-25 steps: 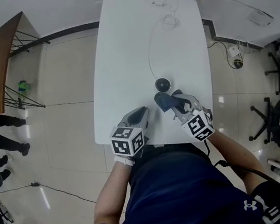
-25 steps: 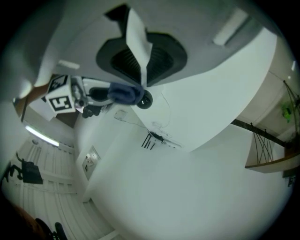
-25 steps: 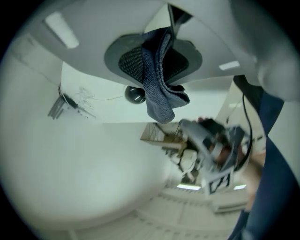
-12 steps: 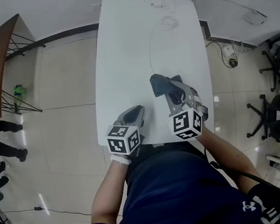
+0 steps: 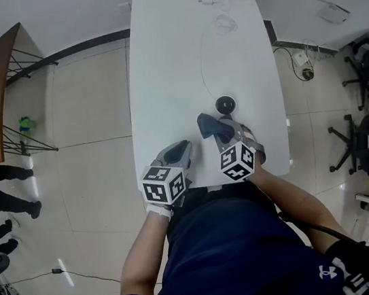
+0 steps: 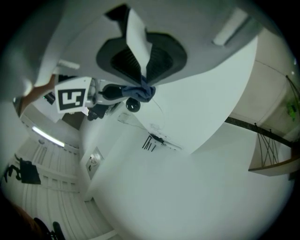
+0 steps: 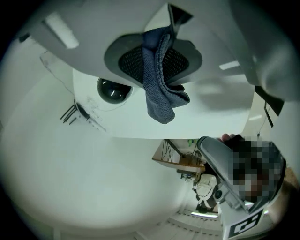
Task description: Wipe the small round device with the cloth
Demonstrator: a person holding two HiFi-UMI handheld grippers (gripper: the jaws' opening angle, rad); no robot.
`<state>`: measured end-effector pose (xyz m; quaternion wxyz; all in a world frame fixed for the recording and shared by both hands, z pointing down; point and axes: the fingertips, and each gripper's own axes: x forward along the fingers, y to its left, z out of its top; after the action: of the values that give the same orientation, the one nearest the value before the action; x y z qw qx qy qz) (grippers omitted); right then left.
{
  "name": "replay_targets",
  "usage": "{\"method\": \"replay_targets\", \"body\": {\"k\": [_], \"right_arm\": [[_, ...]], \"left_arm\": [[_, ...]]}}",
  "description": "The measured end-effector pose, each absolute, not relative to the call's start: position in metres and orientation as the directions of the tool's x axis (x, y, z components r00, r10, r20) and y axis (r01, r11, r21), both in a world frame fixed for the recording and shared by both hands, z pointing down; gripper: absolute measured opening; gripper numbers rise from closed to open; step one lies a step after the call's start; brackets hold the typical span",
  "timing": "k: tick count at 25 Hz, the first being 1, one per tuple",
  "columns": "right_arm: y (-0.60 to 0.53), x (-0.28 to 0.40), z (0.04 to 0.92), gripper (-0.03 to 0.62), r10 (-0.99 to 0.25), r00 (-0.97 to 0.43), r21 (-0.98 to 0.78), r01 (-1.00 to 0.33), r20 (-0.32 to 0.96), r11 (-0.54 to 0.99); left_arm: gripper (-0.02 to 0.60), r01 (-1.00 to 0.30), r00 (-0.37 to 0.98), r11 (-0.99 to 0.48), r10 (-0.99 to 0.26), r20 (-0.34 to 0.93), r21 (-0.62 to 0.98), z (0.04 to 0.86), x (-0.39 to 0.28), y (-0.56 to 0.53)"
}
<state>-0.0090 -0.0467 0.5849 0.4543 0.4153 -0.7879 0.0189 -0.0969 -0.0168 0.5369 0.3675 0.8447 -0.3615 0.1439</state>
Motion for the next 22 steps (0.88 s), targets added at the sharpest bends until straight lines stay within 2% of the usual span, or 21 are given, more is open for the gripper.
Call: {"method": "replay_targets", "body": {"k": [3, 6, 8, 10, 13, 16, 18, 21, 22], "right_arm": [[-0.04, -0.013, 0.571, 0.089, -0.592, -0.424, 0.041, -0.789, 0.686, 0.613], [-0.038, -0.011, 0.528, 0.089, -0.576, -0.642, -0.416, -0.767, 0.507, 0.488], [-0.041, -0.006, 0.498, 0.089, -0.576, -0.728, -0.653, -0.646, 0.372, 0.395], [-0.038, -0.003, 0.476, 0.089, -0.547, -0.804, -0.812, -0.471, 0.234, 0.345], [-0.026, -0.007, 0.45, 0.091, -0.451, -0.89, -0.889, -0.259, 0.068, 0.377], [-0.021, -0.015, 0.441, 0.091, -0.375, -0.927, -0.883, -0.202, 0.032, 0.423], [-0.019, -0.017, 0.441, 0.092, -0.347, -0.938, -0.881, -0.186, 0.026, 0.436], [-0.019, -0.009, 0.44, 0.095, -0.356, -0.934, -0.884, -0.18, 0.017, 0.431], [-0.02, -0.004, 0.441, 0.117, -0.371, -0.928, -0.886, -0.189, 0.021, 0.424]], "left_arm": [[0.057, -0.704, 0.71, -0.487, -0.503, 0.494, 0.517, 0.535, -0.097, -0.018], [0.163, -0.649, 0.76, -0.53, -0.486, 0.431, 0.546, 0.521, -0.091, -0.02], [0.212, -0.572, 0.817, -0.563, -0.455, 0.354, 0.597, 0.503, -0.08, -0.021], [0.26, -0.478, 0.872, -0.591, -0.411, 0.267, 0.65, 0.483, -0.066, -0.021], [0.302, -0.328, 0.934, -0.608, -0.322, 0.153, 0.723, 0.457, -0.045, -0.021], [0.304, -0.128, 0.985, -0.618, -0.167, 0.03, 0.776, 0.436, -0.029, -0.015], [0.289, -0.041, 0.997, -0.638, -0.078, -0.011, 0.769, 0.427, -0.02, -0.007], [0.174, -0.063, 0.995, -0.647, -0.096, 0.0, 0.76, 0.43, -0.014, -0.008], [0.089, -0.084, 0.992, -0.636, -0.129, 0.002, 0.767, 0.432, -0.014, -0.011]]}}
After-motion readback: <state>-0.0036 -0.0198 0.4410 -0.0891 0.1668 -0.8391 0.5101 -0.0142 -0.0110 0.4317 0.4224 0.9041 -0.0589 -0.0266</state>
